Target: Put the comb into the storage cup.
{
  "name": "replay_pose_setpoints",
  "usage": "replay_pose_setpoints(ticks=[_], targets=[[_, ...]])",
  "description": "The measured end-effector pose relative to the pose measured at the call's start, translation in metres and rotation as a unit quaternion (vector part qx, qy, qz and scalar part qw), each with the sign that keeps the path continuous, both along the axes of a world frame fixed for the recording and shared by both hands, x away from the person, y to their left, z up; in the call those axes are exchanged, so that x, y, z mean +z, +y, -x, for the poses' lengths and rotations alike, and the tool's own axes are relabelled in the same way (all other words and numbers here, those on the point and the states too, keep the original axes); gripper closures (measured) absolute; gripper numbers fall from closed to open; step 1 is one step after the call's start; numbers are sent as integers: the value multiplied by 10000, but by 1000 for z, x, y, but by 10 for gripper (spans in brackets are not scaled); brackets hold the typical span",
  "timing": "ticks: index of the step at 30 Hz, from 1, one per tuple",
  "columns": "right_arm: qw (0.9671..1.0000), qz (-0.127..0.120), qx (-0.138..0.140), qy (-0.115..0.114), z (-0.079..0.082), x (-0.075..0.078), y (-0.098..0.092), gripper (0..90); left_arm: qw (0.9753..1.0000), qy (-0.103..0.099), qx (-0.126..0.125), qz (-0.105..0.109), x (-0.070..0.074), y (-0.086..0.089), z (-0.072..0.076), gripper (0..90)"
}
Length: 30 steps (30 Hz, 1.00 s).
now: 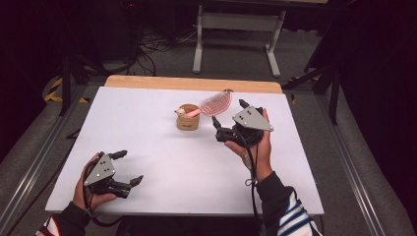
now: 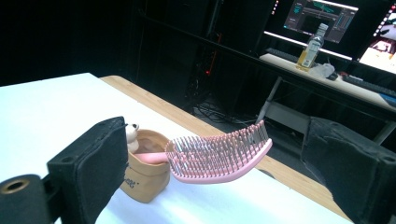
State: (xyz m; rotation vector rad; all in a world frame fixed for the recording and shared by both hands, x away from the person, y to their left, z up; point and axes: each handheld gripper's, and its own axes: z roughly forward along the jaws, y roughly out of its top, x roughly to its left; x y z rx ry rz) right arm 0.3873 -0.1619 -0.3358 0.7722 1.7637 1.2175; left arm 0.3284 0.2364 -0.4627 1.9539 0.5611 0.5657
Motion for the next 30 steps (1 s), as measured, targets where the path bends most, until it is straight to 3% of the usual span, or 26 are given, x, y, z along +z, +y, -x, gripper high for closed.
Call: replay_pose_setpoints(ticks=[30], targets=[[9993,289,232,-50,29,-16,-6,80,10000,5,-15,-18,-1,-1,0,42]])
